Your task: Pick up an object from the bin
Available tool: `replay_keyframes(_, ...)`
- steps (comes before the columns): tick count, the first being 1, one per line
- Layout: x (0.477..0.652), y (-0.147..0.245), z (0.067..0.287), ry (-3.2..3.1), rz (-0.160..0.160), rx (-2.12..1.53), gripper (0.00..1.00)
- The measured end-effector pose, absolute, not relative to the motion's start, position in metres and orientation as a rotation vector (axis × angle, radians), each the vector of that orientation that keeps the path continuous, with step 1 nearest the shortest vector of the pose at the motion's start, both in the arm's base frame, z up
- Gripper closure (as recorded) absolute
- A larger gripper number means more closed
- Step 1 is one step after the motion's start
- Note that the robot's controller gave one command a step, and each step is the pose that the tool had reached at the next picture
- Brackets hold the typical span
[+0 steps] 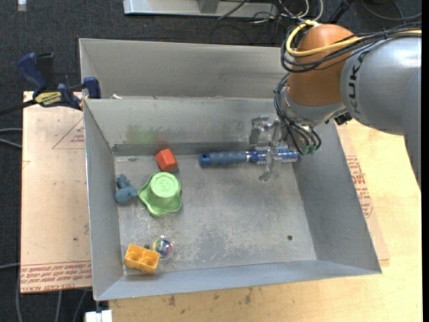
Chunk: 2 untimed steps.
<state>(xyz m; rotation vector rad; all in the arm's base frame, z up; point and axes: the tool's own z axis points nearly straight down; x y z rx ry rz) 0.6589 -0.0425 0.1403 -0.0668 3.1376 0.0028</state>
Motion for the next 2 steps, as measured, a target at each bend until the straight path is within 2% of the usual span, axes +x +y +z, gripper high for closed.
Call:
replay_keyframes(1, 0.6532, -0.1001, 0.0671, 3.139, 0.001, 0.124, 0.0)
replay_keyframes(2, 0.654, -0.098, 0.0693, 3.138, 0.0, 0.118, 1.0)
